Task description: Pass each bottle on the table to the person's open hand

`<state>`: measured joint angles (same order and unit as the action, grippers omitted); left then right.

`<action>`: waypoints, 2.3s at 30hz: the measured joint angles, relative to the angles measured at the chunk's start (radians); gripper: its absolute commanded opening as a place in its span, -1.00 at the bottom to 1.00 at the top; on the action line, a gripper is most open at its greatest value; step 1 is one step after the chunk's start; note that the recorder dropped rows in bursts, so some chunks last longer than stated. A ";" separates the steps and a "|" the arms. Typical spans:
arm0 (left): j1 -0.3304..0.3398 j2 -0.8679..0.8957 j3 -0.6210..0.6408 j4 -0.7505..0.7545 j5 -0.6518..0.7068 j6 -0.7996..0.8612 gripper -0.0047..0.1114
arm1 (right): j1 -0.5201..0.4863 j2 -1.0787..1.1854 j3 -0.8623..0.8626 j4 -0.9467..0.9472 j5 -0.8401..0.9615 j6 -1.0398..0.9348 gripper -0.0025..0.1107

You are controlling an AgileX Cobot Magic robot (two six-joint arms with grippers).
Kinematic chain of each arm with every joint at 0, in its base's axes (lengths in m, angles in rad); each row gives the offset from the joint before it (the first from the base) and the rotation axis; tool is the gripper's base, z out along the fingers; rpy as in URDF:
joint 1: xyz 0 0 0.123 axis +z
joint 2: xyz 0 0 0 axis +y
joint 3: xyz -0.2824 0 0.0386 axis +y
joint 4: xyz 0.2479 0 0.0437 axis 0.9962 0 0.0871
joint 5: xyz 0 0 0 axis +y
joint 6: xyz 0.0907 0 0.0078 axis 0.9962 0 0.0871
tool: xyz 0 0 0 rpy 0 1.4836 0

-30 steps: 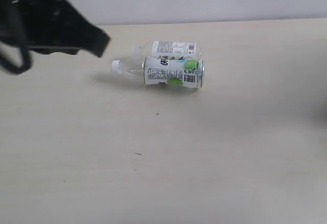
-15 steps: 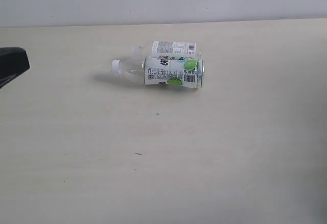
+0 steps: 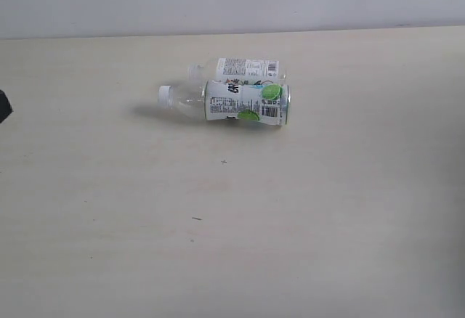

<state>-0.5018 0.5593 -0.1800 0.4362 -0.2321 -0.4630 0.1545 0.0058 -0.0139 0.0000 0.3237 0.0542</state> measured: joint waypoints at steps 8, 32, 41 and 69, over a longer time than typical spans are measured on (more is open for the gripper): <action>0.229 -0.002 0.010 -0.049 -0.020 0.030 -0.92 | 0.000 0.000 0.000 0.000 0.000 0.000 -0.96; 0.301 -0.002 0.025 -0.051 0.179 -0.116 -0.92 | 0.000 0.000 0.000 0.000 0.000 0.000 -0.96; 0.301 -0.002 0.025 -0.051 0.179 -0.116 -0.92 | 0.000 0.000 0.000 0.000 0.000 0.000 -0.96; 0.301 -0.002 0.025 -0.051 0.179 -0.116 -0.92 | 0.000 -0.001 -0.018 0.306 -0.726 0.141 -0.96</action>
<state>-0.2012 0.5570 -0.1552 0.3857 -0.0533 -0.5785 0.1545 0.0044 -0.0317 0.3056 -0.4019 0.1950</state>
